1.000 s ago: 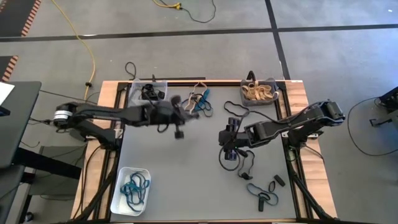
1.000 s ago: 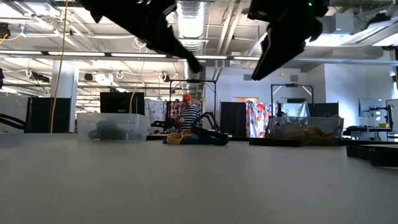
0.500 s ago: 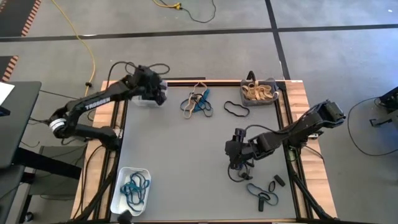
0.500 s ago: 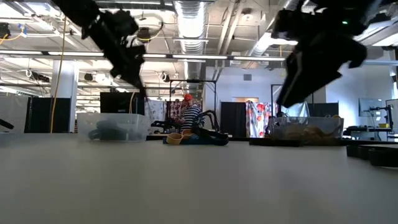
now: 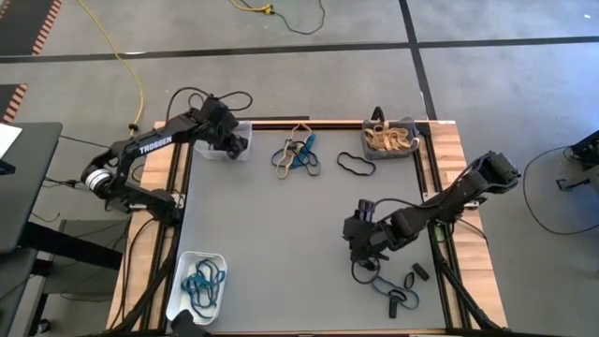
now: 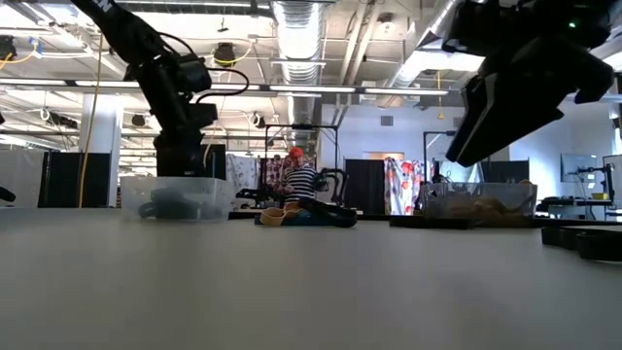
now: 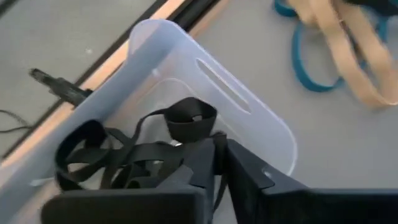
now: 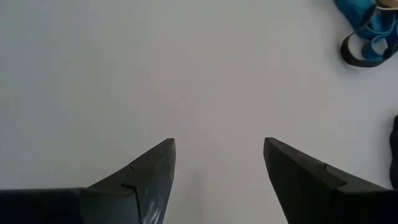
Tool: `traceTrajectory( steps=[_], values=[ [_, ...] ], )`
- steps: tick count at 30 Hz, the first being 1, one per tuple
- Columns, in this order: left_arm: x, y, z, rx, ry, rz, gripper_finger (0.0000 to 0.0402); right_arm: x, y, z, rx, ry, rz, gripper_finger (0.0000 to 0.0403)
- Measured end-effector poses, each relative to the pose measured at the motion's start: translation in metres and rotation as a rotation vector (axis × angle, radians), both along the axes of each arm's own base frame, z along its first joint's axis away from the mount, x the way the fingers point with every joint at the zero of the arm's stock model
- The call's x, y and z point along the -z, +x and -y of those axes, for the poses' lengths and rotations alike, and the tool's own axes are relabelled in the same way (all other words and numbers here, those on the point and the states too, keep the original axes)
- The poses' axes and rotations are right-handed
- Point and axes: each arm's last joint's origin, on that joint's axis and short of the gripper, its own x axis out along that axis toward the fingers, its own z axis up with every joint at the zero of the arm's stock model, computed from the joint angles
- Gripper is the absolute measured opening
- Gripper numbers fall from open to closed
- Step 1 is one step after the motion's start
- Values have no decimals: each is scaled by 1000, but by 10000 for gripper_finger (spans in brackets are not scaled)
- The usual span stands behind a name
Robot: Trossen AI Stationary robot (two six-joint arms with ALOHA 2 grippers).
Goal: Sort rubber bands into baskets
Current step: Put the black rubber band into the transparent bin
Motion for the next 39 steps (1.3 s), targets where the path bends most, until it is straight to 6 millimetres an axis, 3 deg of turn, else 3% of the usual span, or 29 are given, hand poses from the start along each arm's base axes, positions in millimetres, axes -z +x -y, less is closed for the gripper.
traceTrajectory(
  steps=[9,13,20,29,36,39],
  values=[
    [-1,9,5,0,20,-1,199,1,-6,-8,13,9,-1,274],
    [-5,15,8,6,25,31,244,3,-15,-13,47,-15,-27,274],
    [-30,56,33,208,9,190,253,8,-42,-28,95,-19,-117,274],
    [-46,117,106,535,125,337,254,10,-70,-46,96,1,-194,274],
    [-31,155,164,758,179,365,254,11,-85,-57,61,25,-227,274],
    [-13,173,188,864,200,372,254,15,-90,-61,35,40,-239,274]
  ],
)
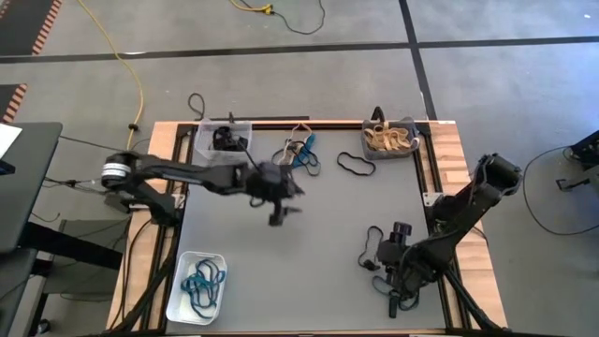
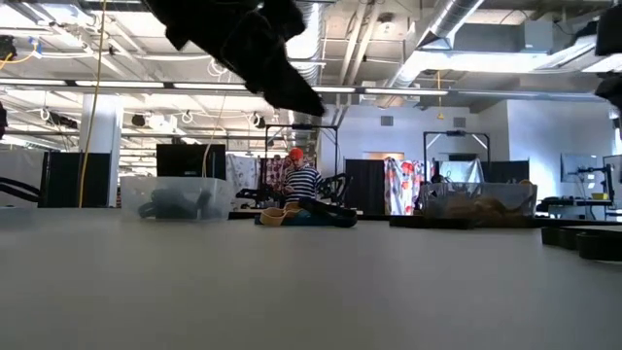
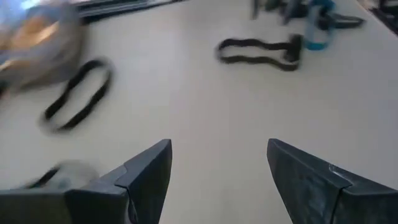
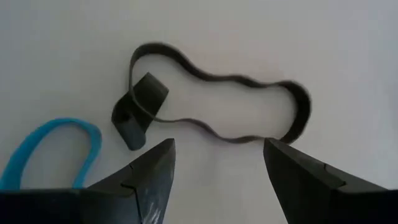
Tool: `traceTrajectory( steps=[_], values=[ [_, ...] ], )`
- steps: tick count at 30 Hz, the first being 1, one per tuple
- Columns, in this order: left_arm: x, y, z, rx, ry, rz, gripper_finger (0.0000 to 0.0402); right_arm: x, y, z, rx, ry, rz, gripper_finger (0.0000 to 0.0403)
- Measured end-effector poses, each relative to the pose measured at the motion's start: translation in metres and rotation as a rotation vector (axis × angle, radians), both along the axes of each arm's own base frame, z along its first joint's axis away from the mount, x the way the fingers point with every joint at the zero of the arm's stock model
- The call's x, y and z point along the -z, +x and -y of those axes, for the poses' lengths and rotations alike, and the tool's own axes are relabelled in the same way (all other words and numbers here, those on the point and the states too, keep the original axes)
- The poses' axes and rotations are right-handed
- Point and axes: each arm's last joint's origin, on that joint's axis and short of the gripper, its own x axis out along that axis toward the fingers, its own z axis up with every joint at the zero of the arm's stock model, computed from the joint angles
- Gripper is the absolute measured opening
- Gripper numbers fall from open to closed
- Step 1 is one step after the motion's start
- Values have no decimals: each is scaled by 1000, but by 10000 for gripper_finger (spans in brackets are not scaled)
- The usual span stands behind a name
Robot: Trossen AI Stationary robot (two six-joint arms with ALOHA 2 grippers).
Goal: Sort rubber bands into baskets
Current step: Put the black rubber band into the transparent bin
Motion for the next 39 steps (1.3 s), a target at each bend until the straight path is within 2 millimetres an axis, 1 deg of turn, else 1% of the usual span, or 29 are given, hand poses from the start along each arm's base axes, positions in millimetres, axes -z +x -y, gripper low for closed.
traceTrajectory(
  steps=[2,5,7,12,18,23,26,30,39],
  values=[
    [15,11,14,59,23,-4,254,3,-3,0,20,9,-8,274],
    [31,31,30,121,51,16,254,8,-5,3,62,37,-34,274],
    [41,44,38,144,62,6,254,12,-6,4,72,53,-39,274],
    [56,81,53,202,93,-2,254,25,-7,7,91,94,-26,274],
    [70,121,68,299,88,2,254,40,3,17,100,149,28,273],
    [86,145,77,355,103,-74,254,46,19,26,54,195,114,253],
    [92,155,82,380,118,-122,254,45,30,32,37,190,160,237],
    [95,160,86,396,125,-145,254,45,37,40,34,167,176,214],
    [95,161,91,409,131,-131,254,41,51,50,26,169,238,176]
  ],
)
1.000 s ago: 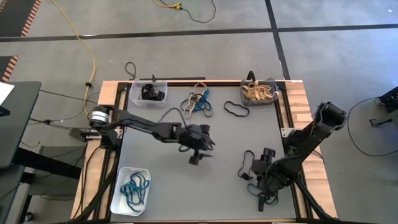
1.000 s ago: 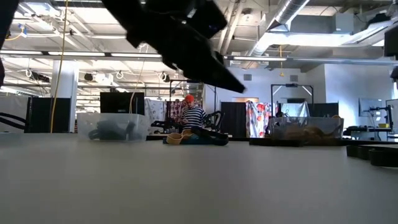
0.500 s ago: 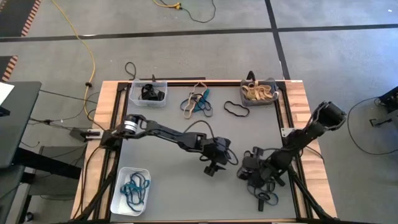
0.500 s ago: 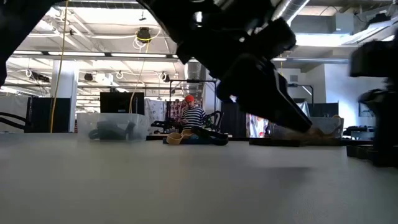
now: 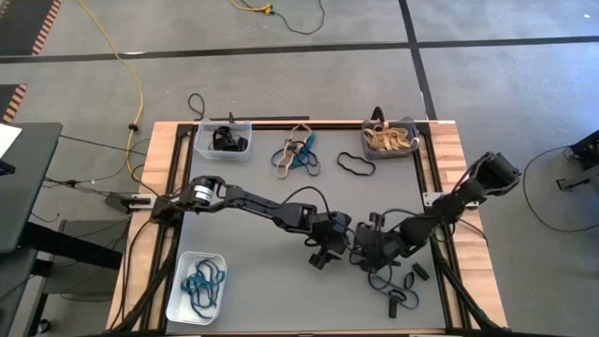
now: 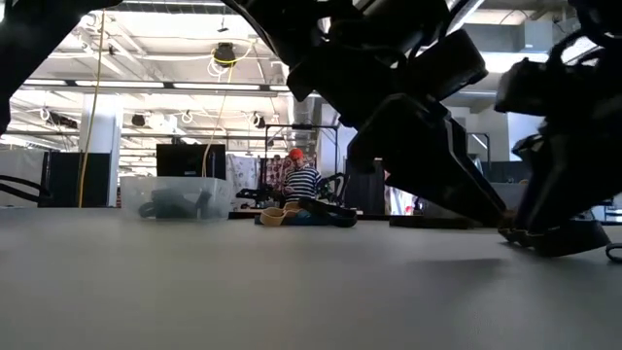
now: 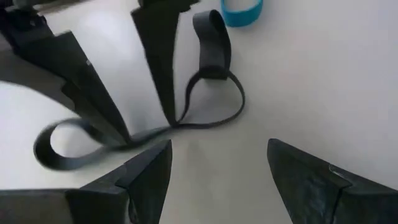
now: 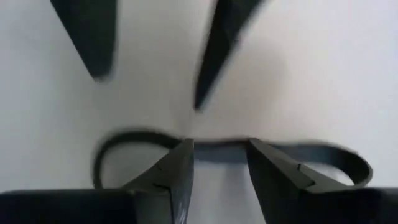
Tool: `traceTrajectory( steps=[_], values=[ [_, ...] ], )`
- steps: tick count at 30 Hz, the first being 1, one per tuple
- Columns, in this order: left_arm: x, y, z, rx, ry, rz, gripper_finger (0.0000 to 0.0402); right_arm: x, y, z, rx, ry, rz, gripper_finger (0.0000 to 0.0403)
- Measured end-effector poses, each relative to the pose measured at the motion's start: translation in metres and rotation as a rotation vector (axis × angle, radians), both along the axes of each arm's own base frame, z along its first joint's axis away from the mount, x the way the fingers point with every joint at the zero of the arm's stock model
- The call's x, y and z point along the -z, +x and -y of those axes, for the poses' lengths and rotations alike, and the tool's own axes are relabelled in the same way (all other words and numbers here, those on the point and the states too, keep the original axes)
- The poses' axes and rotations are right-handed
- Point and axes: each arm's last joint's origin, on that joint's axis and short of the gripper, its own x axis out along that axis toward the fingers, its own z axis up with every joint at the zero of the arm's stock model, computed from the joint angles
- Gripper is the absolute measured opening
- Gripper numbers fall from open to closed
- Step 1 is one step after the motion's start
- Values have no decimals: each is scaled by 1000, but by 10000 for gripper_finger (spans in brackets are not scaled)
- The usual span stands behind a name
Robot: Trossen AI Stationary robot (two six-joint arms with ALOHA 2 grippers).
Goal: Sort rubber bands into baskets
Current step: Put the black rubber band into the transparent bin
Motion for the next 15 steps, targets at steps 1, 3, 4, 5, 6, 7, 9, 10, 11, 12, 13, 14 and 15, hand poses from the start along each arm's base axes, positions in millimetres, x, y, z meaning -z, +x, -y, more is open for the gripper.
traceTrajectory(
  steps=[1,3,4,5,6,7,9,10,11,12,13,14,15],
  values=[
    [0,0,0,0,0,0,254,-1,2,0,-9,4,19,174],
    [1,0,0,-3,3,-7,254,-3,7,0,-37,1,57,169],
    [1,-1,0,-7,8,-12,254,-5,9,0,-56,-3,74,167],
    [1,-1,-1,-16,12,-14,254,-6,10,0,-75,-3,84,166],
    [1,-1,-1,-26,16,-14,254,-8,10,-1,-86,-4,91,164],
    [1,-1,-1,-29,17,-15,254,-9,10,-2,-91,-4,91,162],
    [2,-2,-1,-33,19,-28,254,-13,6,-3,-98,5,83,159],
    [2,-2,-1,-33,20,-34,254,-15,3,-4,-95,13,70,158],
    [3,-2,-1,-33,20,-39,254,-16,-1,-4,-89,19,55,157],
    [3,-2,-1,-33,20,-39,254,-18,-5,-5,-81,27,45,156],
    [3,-2,-1,-33,20,-39,254,-20,-8,-6,-75,35,38,155],
    [3,-2,-1,-33,20,-37,254,-22,-13,-7,-69,44,30,154],
    [3,-2,-1,-34,19,-37,254,-24,-16,-9,-67,55,29,154]
  ],
)
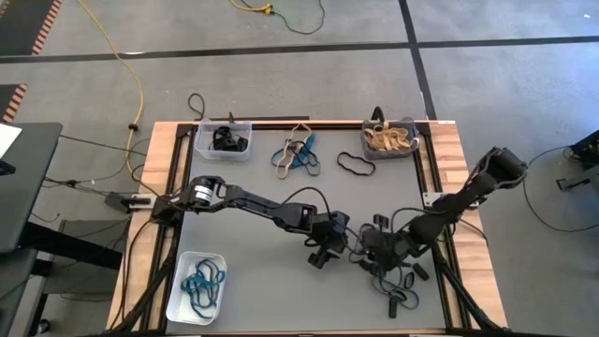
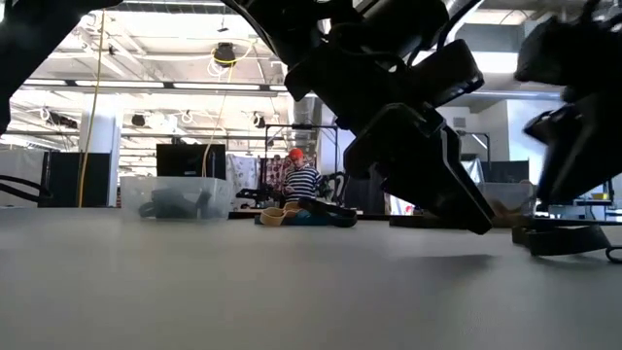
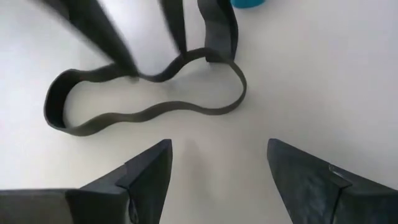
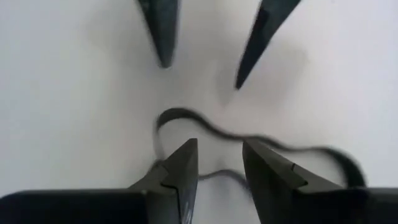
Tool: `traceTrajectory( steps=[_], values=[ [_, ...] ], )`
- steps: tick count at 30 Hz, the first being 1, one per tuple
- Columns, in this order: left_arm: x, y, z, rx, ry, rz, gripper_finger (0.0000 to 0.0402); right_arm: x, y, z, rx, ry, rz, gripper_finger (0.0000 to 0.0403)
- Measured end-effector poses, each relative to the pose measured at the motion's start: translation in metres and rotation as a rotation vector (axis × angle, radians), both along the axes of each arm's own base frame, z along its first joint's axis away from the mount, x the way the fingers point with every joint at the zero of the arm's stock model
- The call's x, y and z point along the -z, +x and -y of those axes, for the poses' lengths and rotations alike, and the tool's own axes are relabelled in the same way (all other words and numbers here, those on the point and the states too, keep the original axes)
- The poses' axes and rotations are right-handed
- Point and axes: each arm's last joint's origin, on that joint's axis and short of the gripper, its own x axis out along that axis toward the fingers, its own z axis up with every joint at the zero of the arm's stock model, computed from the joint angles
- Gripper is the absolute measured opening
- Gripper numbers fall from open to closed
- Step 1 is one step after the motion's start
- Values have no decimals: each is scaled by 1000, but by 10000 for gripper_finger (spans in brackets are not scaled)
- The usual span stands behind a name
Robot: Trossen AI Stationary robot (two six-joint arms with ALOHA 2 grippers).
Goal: Sort rubber bands into baskets
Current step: Put the black rubber band into the transparent bin
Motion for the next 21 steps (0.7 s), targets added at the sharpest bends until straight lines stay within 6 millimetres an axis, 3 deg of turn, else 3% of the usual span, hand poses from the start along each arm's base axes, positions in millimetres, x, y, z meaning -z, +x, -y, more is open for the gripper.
traceTrajectory(
  steps=[5,9,15,21],
  values=[
    [-1,1,0,5,3,10,254,-3,-16,-9,28,68,-41,153],
    [-2,2,0,12,-7,33,254,13,-21,-13,57,84,-155,153],
    [-6,4,4,51,-60,66,254,33,-7,-12,68,47,-170,153],
    [-4,2,6,54,-56,38,254,36,21,-7,15,40,-29,153]
  ],
)
